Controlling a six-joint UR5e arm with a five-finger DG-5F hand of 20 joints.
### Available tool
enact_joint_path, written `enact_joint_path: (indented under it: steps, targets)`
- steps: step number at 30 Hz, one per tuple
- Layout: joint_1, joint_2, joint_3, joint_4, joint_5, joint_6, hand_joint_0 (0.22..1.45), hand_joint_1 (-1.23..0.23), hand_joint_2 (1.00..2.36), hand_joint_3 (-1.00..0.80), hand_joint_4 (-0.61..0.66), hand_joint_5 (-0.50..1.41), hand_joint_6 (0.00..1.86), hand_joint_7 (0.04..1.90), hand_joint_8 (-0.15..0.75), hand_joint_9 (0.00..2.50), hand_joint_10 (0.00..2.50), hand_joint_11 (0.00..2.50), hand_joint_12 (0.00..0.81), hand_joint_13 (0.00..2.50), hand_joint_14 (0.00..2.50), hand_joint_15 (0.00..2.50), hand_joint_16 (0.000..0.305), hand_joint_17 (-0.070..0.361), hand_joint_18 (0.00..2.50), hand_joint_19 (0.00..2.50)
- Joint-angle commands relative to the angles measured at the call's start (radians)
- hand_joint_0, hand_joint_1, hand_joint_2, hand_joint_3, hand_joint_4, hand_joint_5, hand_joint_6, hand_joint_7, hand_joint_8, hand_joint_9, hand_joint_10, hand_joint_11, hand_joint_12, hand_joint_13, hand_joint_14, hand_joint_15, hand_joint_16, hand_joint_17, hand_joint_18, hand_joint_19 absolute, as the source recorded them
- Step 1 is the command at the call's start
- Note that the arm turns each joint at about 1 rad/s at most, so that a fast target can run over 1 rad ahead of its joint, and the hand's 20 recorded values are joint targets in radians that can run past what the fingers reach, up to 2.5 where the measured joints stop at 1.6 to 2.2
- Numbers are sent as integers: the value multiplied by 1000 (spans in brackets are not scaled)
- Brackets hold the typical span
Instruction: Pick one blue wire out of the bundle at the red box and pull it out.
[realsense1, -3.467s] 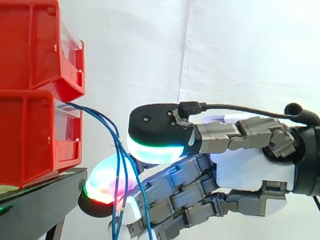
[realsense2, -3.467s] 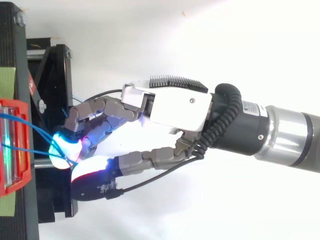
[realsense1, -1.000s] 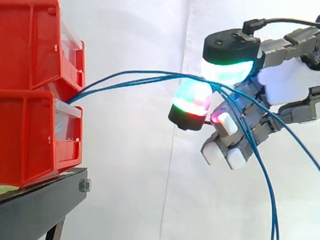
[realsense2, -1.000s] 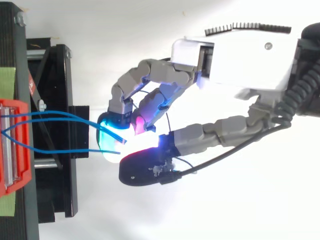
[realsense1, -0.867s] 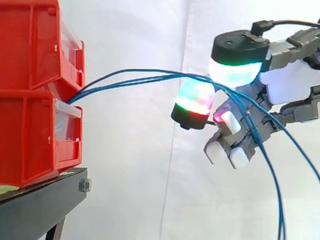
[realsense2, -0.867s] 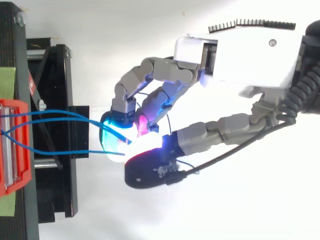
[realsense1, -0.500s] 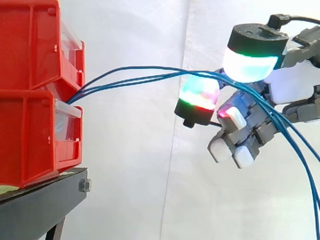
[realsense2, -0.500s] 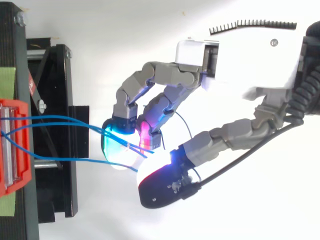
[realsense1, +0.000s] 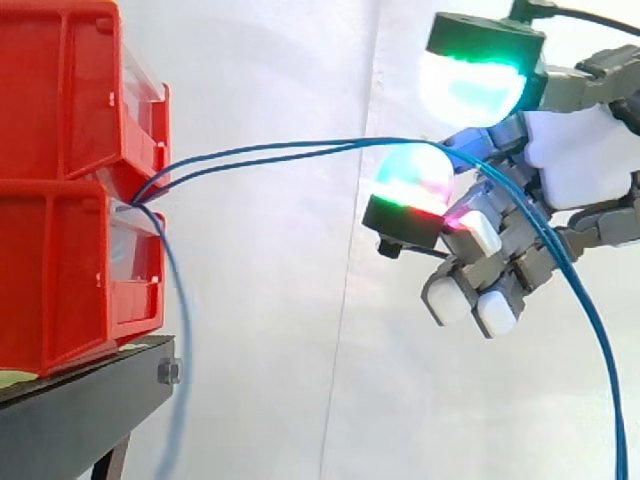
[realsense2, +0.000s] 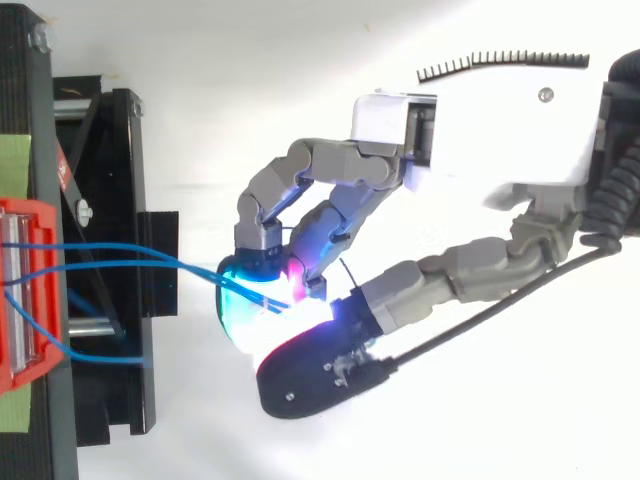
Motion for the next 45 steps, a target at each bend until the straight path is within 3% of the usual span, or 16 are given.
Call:
enact_joint_path:
  steps: [1,6,16,23,26,28,32,36,45]
  targets:
    - [0,0,1,-2,0,0,580,-493,1008,-400,178,-160,891,884,354,974,13,712,416,761,13,414,50,112,699,579]
    - [0,0,-1,-4,0,0,587,-512,1012,-331,179,-154,875,901,357,971,14,699,417,762,12,416,50,112,687,586]
    - [-2,0,1,-9,0,0,592,-704,1013,-224,216,-162,902,893,374,970,13,725,439,792,13,403,54,121,747,546]
    - [-5,0,1,-10,0,0,613,-834,1010,-342,215,-177,912,891,353,931,15,743,415,767,14,405,50,113,724,554]
    - [-5,0,-1,-10,0,0,572,-814,1000,-500,219,-177,913,862,348,927,15,746,418,767,12,412,51,115,728,556]
    - [-5,0,-1,-10,0,0,514,-682,1000,-500,229,-168,893,855,356,947,13,717,428,773,12,410,54,120,740,561]
    - [-6,0,-1,-10,0,0,542,-469,1000,-500,218,-148,843,892,349,968,11,669,423,765,12,416,52,116,706,591]
    - [-6,0,-1,-10,0,0,591,-484,1009,-389,204,-141,834,926,350,979,14,670,412,768,14,417,49,111,690,603]
    - [-6,0,1,-10,0,0,584,-671,1012,-229,234,-145,884,948,387,1013,12,699,442,817,11,412,55,124,776,556]
